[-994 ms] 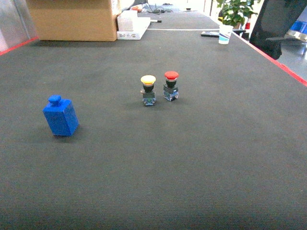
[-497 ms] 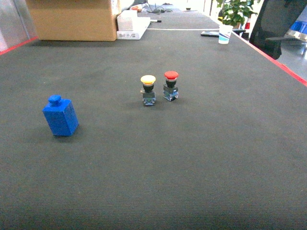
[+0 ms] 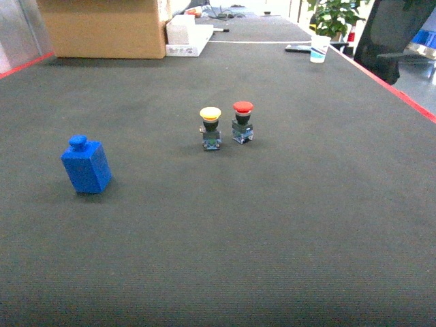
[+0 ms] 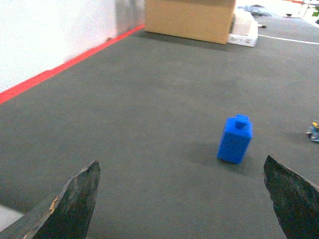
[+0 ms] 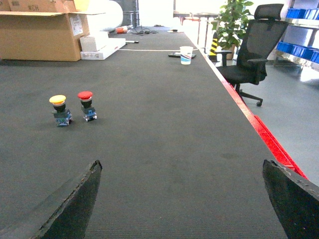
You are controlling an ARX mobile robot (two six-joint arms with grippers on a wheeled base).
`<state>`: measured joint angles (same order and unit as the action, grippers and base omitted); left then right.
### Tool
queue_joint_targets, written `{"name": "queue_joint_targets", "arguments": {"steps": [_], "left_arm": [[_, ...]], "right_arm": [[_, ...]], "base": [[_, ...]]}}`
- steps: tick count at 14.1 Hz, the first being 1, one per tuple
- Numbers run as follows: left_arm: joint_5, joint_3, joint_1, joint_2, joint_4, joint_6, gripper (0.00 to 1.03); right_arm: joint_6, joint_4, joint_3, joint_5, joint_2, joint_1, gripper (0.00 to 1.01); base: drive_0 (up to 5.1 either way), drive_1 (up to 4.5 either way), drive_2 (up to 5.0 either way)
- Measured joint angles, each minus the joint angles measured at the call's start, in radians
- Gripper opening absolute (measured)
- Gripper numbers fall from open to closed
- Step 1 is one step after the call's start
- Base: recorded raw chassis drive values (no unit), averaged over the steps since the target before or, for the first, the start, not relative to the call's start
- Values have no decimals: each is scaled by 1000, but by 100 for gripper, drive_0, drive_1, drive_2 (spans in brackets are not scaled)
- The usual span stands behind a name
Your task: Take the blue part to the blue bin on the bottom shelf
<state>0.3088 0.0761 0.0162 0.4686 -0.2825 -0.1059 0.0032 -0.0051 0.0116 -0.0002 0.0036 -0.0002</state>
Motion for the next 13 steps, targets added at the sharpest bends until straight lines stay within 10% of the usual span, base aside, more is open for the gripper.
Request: {"name": "queue_joint_targets", "arguments": {"steps": [2, 4, 13], "left_arm": [[-220, 202, -25, 502, -285, -22, 98], [-317, 380, -24, 823, -304, -26, 98], [-327, 699, 1, 1289, -249, 34, 98]], "right_arm": [[0, 0, 0, 0, 0, 0, 98], [0, 0, 0, 0, 0, 0, 98], [0, 0, 0, 0, 0, 0, 98]], "base": [[0, 0, 0], [0, 0, 0], [0, 0, 0]]}}
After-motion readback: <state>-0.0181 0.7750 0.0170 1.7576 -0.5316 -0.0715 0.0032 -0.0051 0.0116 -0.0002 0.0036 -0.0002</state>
